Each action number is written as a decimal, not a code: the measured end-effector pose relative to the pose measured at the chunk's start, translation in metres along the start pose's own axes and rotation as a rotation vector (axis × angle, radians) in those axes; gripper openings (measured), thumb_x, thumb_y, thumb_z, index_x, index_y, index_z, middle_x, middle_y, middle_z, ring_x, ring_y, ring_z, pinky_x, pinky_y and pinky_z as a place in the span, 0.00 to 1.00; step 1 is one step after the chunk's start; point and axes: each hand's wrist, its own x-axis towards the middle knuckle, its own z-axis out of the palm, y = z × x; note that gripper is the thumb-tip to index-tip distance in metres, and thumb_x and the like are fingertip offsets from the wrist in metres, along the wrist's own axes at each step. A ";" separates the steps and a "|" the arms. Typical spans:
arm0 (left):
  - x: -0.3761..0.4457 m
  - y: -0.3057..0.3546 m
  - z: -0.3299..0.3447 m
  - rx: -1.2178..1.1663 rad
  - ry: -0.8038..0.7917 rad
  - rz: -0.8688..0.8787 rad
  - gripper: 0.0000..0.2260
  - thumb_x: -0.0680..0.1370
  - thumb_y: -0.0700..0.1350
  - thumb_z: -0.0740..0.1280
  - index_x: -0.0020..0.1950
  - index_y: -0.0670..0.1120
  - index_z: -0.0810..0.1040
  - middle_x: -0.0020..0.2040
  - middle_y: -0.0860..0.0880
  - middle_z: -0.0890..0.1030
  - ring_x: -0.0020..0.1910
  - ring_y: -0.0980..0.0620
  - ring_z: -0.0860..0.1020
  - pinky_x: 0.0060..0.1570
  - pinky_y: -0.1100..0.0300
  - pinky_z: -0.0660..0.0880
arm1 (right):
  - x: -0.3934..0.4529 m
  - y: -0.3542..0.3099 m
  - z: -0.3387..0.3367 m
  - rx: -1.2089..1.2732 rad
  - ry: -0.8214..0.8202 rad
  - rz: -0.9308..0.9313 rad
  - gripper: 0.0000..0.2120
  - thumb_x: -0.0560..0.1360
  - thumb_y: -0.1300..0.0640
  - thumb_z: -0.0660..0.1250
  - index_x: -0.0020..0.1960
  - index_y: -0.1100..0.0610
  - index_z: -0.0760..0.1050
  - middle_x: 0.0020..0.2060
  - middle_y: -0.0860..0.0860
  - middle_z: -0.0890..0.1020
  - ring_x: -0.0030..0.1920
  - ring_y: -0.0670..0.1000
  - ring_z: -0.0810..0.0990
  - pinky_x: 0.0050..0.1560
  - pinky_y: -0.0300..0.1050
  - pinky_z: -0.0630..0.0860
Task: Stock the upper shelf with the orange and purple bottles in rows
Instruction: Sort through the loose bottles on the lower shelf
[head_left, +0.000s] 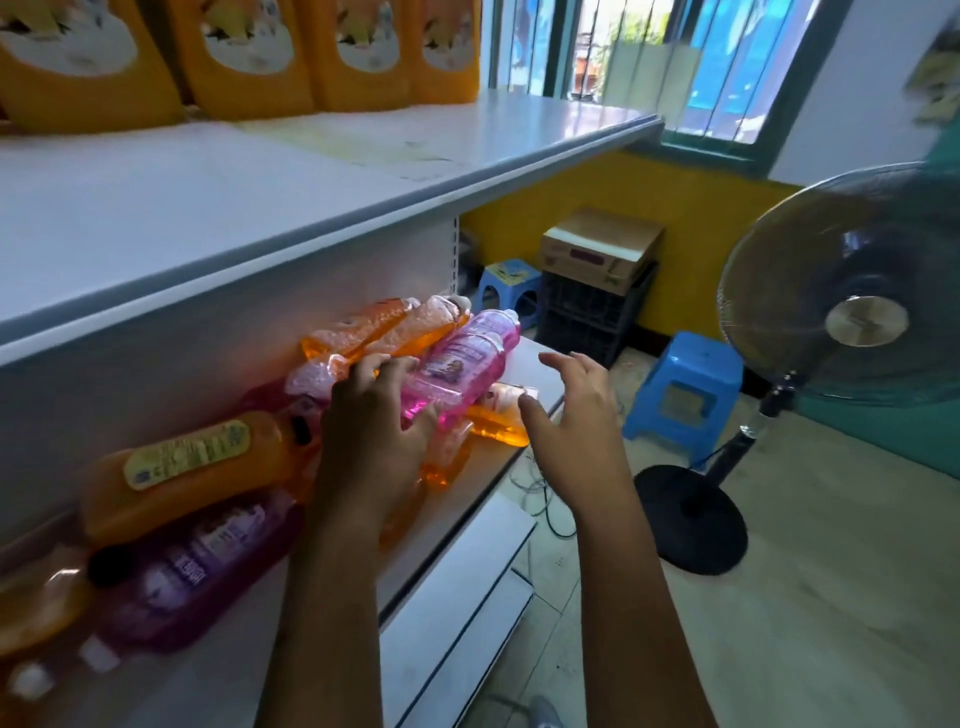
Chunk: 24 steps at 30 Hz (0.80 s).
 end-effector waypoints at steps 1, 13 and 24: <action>0.006 -0.001 0.000 0.018 0.011 -0.018 0.21 0.78 0.46 0.70 0.70 0.46 0.74 0.70 0.44 0.71 0.68 0.44 0.70 0.67 0.49 0.69 | 0.011 -0.002 0.005 0.017 -0.020 -0.019 0.21 0.79 0.54 0.66 0.72 0.52 0.70 0.73 0.53 0.66 0.75 0.53 0.63 0.74 0.50 0.61; 0.091 -0.002 0.029 0.347 -0.165 -0.360 0.41 0.77 0.55 0.69 0.81 0.49 0.48 0.81 0.45 0.53 0.79 0.42 0.53 0.76 0.41 0.53 | 0.146 0.004 0.064 0.012 -0.417 -0.136 0.49 0.71 0.46 0.76 0.81 0.50 0.49 0.80 0.56 0.53 0.79 0.58 0.53 0.77 0.56 0.55; 0.097 -0.020 0.044 0.394 -0.063 -0.515 0.33 0.76 0.31 0.61 0.78 0.54 0.61 0.79 0.53 0.57 0.77 0.46 0.53 0.75 0.42 0.53 | 0.190 0.008 0.089 0.056 -0.762 -0.190 0.43 0.71 0.49 0.76 0.78 0.47 0.54 0.68 0.55 0.75 0.66 0.62 0.76 0.70 0.69 0.65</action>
